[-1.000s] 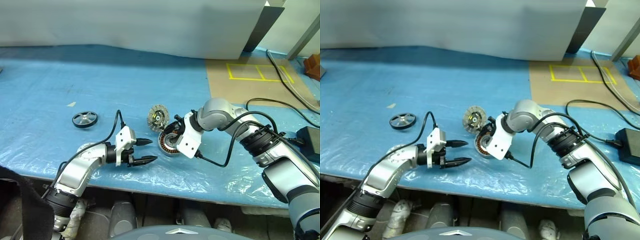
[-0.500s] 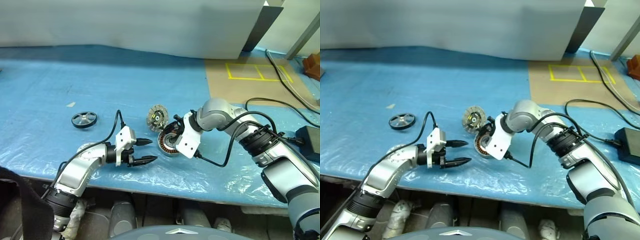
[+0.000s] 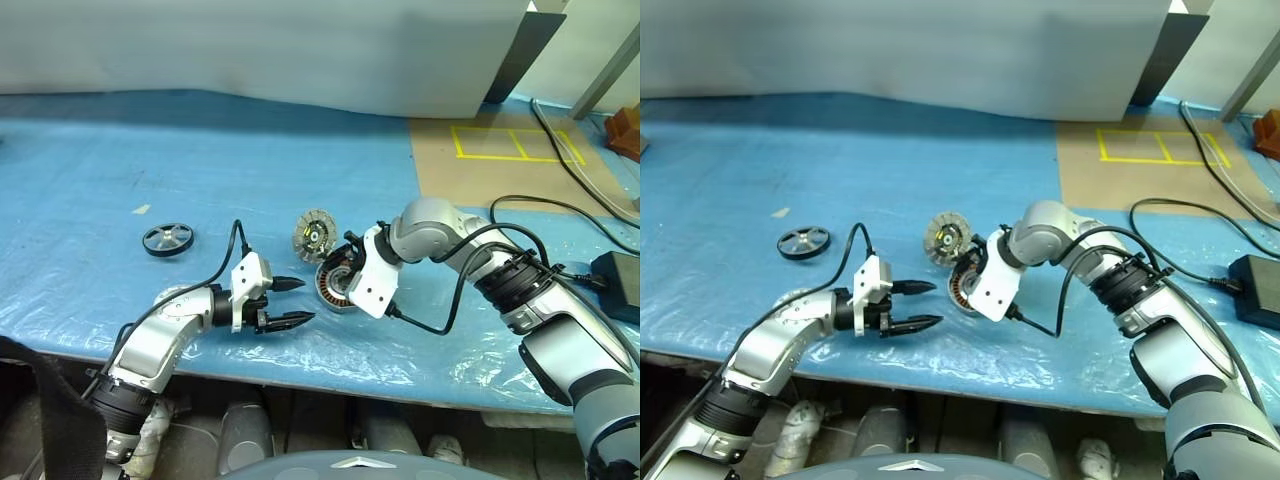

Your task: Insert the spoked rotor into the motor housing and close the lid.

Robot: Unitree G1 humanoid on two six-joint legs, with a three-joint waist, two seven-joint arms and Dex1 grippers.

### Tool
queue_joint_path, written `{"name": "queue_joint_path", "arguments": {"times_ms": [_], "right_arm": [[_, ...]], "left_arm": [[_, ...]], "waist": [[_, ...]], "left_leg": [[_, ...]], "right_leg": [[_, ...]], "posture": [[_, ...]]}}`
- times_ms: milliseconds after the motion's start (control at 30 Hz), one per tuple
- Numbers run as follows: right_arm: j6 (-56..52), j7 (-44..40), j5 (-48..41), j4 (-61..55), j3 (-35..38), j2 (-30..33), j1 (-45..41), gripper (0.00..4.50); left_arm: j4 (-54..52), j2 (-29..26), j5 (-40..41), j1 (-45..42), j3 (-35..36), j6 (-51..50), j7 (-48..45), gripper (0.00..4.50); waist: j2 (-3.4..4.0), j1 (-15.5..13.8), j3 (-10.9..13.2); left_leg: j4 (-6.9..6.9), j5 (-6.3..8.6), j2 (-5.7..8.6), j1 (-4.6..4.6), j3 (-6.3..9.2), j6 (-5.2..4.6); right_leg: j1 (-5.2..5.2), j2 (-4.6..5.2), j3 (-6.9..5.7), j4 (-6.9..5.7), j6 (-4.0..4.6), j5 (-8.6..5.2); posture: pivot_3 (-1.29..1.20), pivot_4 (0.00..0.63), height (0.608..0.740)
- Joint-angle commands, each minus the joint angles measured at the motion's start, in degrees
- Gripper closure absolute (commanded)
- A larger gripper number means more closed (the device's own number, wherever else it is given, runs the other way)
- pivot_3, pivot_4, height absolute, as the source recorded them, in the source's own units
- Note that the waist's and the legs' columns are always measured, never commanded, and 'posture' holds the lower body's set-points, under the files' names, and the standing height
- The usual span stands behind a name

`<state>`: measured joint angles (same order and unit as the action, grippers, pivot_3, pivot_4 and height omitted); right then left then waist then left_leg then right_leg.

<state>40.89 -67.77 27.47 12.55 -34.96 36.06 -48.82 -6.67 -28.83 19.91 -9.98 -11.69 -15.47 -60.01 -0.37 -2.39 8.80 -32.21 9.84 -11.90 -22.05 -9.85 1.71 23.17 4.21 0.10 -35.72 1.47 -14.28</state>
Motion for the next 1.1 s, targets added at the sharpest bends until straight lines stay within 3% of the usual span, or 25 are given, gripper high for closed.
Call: {"name": "queue_joint_path", "arguments": {"times_ms": [33, 433, 900, 1000, 1100], "right_arm": [[0.4, -0.4, -0.2, -1.2, 0.1, 1.1, -0.3, 2.22], [0.2, 0.7, 0.4, -0.7, 0.3, 0.0, -1.4, 2.22], [-7.2, -5.3, -9.0, -8.0, 3.8, 1.8, -2.8, 2.22], [-15.8, -5.7, -13.9, -9.8, 7.3, 2.0, -0.3, 2.22], [-30.2, -3.3, -20.8, -12.8, 13.9, 1.9, 5.1, 2.76]], "left_arm": [[-1.4, -0.1, 0.4, 0.0, 0.3, 0.4, -0.3, 1.22], [-1.2, -0.1, 0.5, -0.3, 0.2, 0.3, -0.5, 1.22], [-1.1, 0.0, 0.5, -0.1, 0.3, 0.4, -0.5, 1.22], [-1.6, 0.7, 1.3, 0.0, 1.1, -0.1, 0.6, 1.22], [-2.4, 0.9, 3.2, -0.2, 2.7, -2.4, 1.6, 1.22]], "waist": [[0.0, 0.0, 0.0], [-0.01, 0.0, 0.0], [-0.02, 0.0, 0.0], [-0.02, -0.1, 0.0], [-0.05, -0.4, 0.0]], "left_leg": [[0.0, 0.0, 0.0, 0.0, 0.0, 0.0], [0.0, 0.0, 0.0, 0.0, 0.0, 0.0], [0.0, 0.0, -0.01, 0.0, 0.0, -0.01], [0.0, 0.0, 0.0, 0.0, 0.0, -0.01], [0.01, 0.0, 0.0, 0.0, 0.01, -0.01]], "right_leg": [[0.0, 0.0, 0.0, 0.0, 0.0, 0.0], [0.0, 0.0, 0.0, 0.0, 0.0, 0.0], [0.0, 0.0, 0.0, -0.01, 0.0, 0.0], [0.0, 0.0, 0.0, -0.01, 0.0, 0.0], [-0.02, 0.0, -0.01, 0.01, 0.01, 0.0]], "posture": [[0.0, 0.15, 0.74], [0.0, 0.15, 0.74], [0.0, 0.15, 0.74], [0.0, 0.15, 0.74], [0.0, 0.15, 0.74]]}}
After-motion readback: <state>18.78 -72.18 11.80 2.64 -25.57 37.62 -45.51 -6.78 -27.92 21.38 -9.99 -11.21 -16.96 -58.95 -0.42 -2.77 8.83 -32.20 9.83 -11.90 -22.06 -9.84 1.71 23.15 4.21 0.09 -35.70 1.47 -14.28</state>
